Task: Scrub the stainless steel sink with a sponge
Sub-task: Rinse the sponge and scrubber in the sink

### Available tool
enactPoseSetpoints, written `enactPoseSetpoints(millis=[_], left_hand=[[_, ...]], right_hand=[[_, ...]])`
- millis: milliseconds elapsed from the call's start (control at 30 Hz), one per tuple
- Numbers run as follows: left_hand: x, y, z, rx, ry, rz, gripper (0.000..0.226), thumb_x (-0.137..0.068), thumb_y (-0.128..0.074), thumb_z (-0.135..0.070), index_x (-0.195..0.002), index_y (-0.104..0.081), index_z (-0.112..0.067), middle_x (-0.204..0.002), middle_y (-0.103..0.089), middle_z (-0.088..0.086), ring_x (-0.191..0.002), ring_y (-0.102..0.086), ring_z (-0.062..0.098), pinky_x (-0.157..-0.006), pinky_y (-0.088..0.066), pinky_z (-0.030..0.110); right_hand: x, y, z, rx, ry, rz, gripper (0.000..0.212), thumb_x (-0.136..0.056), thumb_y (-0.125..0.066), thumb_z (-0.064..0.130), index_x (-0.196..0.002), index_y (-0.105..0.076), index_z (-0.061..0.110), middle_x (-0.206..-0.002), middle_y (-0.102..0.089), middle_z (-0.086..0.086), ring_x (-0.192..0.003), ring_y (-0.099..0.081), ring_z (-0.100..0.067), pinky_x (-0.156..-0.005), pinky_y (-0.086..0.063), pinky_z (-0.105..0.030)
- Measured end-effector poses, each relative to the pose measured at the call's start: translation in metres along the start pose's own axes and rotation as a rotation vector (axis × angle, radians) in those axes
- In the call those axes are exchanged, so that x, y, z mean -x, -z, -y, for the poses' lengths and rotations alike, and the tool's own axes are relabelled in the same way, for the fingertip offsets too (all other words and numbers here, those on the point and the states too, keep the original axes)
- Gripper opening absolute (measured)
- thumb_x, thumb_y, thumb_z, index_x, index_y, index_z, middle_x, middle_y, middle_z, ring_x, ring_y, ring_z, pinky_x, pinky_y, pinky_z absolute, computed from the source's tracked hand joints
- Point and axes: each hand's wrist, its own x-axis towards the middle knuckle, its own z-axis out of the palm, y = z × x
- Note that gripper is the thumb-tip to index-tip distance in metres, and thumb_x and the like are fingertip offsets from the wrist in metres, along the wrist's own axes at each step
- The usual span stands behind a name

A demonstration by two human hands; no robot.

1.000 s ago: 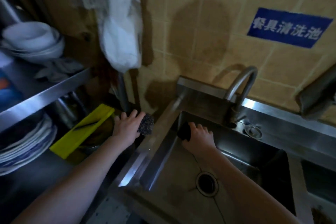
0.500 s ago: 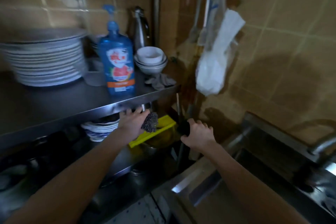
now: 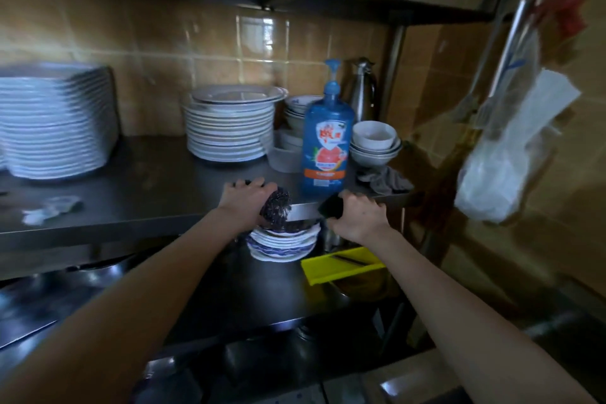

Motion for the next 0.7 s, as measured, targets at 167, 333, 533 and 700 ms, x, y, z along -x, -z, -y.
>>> enactPoseSetpoints(millis=[167, 333, 533, 700], left_hand=[[-0.003, -0.003, 0.044, -0.035, 0.054, 0.025, 0.064, -0.077, -0.064, -0.041, -0.133, -0.035, -0.032, -0.138, -0.043, 0.000, -0.121, -0.042, 0.035, -0.098, -0.033, 0.046], [-0.015, -0.014, 0.077, -0.056, 0.071, 0.060, 0.068, -0.079, -0.062, -0.047, -0.138, -0.031, -0.031, -0.142, -0.037, 0.002, -0.124, -0.037, 0.038, -0.099, -0.031, 0.049], [-0.040, -0.031, 0.103, -0.070, 0.085, 0.096, 0.070, -0.081, -0.061, -0.049, -0.140, -0.028, -0.032, -0.141, -0.035, 0.005, -0.122, -0.039, 0.039, -0.099, -0.030, 0.049], [-0.062, -0.042, 0.121, -0.027, 0.074, 0.100, 0.073, -0.079, -0.063, -0.049, -0.141, -0.027, -0.034, -0.138, -0.037, 0.005, -0.121, -0.039, 0.037, -0.096, -0.031, 0.048]], right_hand=[[-0.025, -0.011, 0.047, 0.027, 0.068, 0.013, 0.057, -0.072, -0.060, 0.052, -0.119, -0.050, 0.021, -0.121, -0.058, -0.008, -0.115, -0.054, -0.033, -0.098, -0.040, -0.049], [-0.054, -0.024, 0.081, 0.039, 0.108, 0.013, 0.059, -0.072, -0.057, 0.053, -0.119, -0.049, 0.019, -0.123, -0.058, -0.011, -0.117, -0.053, -0.034, -0.099, -0.041, -0.048], [-0.093, -0.037, 0.110, 0.044, 0.101, 0.037, 0.057, -0.071, -0.056, 0.052, -0.118, -0.053, 0.019, -0.124, -0.059, -0.011, -0.116, -0.054, -0.033, -0.098, -0.043, -0.042], [-0.121, -0.048, 0.121, 0.057, 0.057, 0.016, 0.059, -0.072, -0.057, 0.056, -0.117, -0.059, 0.019, -0.122, -0.062, -0.011, -0.115, -0.055, -0.033, -0.098, -0.044, -0.042]])
